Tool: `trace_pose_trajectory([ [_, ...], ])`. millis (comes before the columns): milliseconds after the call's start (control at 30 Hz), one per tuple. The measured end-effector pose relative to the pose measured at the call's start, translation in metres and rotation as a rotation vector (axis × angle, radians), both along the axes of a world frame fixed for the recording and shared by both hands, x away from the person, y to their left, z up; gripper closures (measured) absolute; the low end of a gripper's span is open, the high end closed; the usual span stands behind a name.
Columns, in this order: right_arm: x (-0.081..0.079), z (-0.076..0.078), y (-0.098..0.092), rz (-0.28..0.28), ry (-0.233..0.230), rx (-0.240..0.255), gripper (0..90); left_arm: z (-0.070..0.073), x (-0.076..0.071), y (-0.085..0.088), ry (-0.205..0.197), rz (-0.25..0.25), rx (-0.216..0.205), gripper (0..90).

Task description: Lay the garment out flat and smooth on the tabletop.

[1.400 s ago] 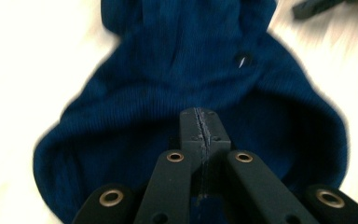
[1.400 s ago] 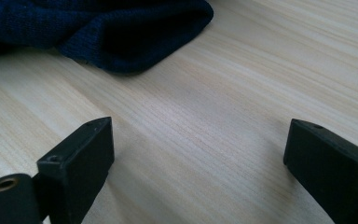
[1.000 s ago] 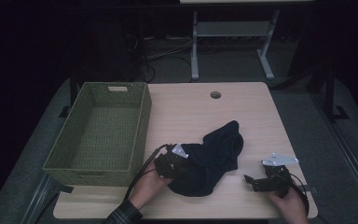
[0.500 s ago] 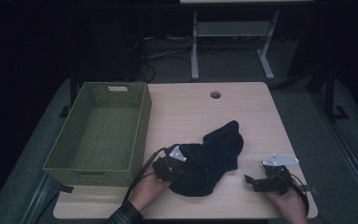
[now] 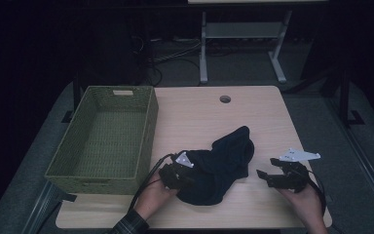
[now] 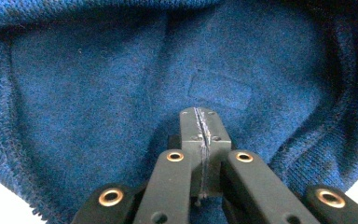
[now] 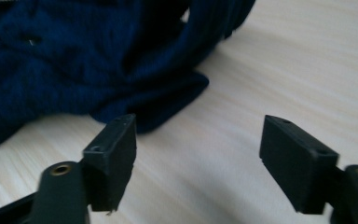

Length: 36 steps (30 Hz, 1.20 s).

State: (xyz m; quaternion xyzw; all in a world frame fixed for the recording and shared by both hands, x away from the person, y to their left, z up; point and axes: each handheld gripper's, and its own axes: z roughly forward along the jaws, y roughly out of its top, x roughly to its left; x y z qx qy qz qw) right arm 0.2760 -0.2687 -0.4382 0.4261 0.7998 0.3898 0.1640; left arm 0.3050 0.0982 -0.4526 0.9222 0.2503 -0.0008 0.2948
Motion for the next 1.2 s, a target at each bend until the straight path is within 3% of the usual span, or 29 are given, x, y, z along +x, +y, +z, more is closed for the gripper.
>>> trace_pose_trajectory([
  [167,0.007,0.011,0.004,0.028,-0.028,0.024,46.3,0.000,-0.001,0.000,-0.001,0.006,-0.003,89.7],
  [300,0.014,0.019,0.009,0.048,-0.022,0.041,55.5,0.000,-0.001,-0.002,-0.006,0.004,0.004,89.7],
  [767,0.048,0.025,0.027,0.027,-0.016,0.033,69.3,0.000,-0.001,-0.001,-0.005,0.003,0.004,89.8],
  [967,0.056,0.024,0.027,0.027,-0.017,0.034,84.2,0.000,-0.001,-0.001,-0.007,0.004,0.006,89.8],
  [1200,0.063,0.024,0.026,0.040,-0.001,0.057,87.0,0.001,-0.001,-0.002,-0.009,0.006,0.009,89.8],
])
